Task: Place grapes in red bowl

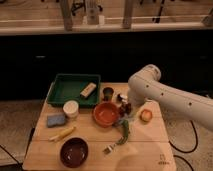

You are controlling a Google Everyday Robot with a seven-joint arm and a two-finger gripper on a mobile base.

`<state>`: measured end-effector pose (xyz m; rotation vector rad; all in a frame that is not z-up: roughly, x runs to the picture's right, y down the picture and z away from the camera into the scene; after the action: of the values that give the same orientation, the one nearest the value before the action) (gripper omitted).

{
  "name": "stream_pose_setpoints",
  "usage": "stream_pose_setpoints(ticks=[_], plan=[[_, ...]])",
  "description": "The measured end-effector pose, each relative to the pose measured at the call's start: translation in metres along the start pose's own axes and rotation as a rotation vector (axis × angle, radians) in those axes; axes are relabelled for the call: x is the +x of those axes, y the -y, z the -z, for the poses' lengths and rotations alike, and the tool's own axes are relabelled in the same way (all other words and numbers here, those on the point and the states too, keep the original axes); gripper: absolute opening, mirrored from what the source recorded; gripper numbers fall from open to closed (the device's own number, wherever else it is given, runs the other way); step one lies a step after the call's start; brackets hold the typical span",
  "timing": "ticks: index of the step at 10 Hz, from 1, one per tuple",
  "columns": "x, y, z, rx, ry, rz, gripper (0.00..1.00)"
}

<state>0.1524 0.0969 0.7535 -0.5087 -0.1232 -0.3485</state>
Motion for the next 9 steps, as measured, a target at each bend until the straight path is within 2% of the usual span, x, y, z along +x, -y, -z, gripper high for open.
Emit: stream_pose_setpoints(ticks=[9], plan=[[-0.017, 0.029, -0.009, 0.025, 0.015, 0.076, 0.0]])
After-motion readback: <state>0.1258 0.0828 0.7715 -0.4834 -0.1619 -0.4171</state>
